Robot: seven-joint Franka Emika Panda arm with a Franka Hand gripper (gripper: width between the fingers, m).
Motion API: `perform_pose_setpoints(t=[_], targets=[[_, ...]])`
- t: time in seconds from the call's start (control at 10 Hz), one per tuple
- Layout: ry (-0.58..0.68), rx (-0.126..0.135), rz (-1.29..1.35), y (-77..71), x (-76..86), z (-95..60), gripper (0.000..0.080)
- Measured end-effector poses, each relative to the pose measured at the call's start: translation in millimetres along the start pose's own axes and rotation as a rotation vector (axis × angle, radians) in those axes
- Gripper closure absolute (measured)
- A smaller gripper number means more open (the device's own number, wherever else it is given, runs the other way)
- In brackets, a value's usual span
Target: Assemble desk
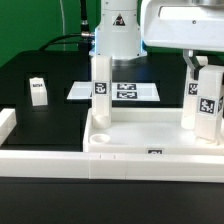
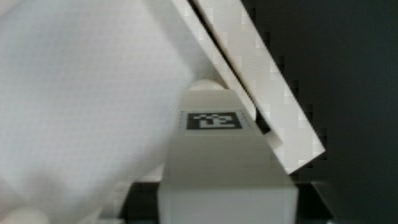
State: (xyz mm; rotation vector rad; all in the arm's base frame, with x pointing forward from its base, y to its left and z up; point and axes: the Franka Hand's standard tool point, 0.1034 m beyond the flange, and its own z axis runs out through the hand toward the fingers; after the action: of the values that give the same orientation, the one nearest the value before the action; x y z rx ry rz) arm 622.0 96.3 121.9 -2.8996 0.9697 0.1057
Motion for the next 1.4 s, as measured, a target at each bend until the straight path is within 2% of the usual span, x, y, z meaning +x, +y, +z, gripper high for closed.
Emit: perform_pose_setpoints(t=[0.1,0.2,0.6,0.9,1.1,1.2,1.4], targets=[[0.000,0.003,0.062,-0.1,-0.1,0.3,0.0511],[-0.008,0.016,0.202,-1.1,-0.3,1.0,0.0511],[-0.011,0.024,0.531,-3.6,-0.7,1.4,0.0509],[-0.009,0.020,0.523,-3.5,-1.0,1.6,0.0507],[-0.015,0.011,0.470,-5.2,-5.0,2.2,0.0196],[-0.014,0.009,0.378,-5.4,-5.3,2.3,0.0164],[-0.013,0.010,0.237,-4.7,-4.5,2.2,0.0152]])
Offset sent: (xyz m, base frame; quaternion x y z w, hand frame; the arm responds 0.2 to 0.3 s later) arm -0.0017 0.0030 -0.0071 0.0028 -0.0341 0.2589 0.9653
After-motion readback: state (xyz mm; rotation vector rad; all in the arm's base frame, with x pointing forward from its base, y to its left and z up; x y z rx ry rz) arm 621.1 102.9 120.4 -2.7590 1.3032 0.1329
